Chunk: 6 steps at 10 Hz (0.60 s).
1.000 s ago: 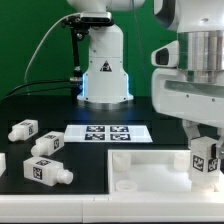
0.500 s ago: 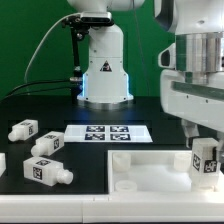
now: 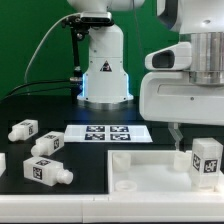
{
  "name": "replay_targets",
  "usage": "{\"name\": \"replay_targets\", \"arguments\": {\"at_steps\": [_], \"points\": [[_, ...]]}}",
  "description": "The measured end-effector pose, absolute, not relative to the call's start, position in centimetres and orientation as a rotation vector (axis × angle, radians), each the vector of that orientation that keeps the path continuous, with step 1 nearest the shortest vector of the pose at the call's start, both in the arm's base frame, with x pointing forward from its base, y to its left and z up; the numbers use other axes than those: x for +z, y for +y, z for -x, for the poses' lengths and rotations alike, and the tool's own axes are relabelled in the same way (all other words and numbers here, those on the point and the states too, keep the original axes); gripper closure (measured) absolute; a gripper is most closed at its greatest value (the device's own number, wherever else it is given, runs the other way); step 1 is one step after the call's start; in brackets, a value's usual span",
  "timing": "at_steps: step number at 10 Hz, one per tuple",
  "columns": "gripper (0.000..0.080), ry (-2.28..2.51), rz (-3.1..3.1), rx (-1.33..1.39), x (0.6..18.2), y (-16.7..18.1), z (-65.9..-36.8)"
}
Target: Assemble square table
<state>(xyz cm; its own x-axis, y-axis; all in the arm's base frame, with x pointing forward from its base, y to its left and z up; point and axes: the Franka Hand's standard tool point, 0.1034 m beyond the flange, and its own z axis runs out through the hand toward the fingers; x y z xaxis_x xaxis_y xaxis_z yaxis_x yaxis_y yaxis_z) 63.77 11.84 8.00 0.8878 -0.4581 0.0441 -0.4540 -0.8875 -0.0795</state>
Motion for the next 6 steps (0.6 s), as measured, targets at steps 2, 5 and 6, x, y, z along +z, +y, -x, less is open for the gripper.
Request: {"name": "replay_targets", "arguments": {"at_steps": [2,5,6], "points": [[0.0151,0.311,3.081,-0.114,8.17,11.81,-64.05],[0.0278,0.257,3.081,-0.115,8.08,12.24,-64.13],[0.0412,0.26,3.081,-0.114,8.07,12.21,-64.12]]}}
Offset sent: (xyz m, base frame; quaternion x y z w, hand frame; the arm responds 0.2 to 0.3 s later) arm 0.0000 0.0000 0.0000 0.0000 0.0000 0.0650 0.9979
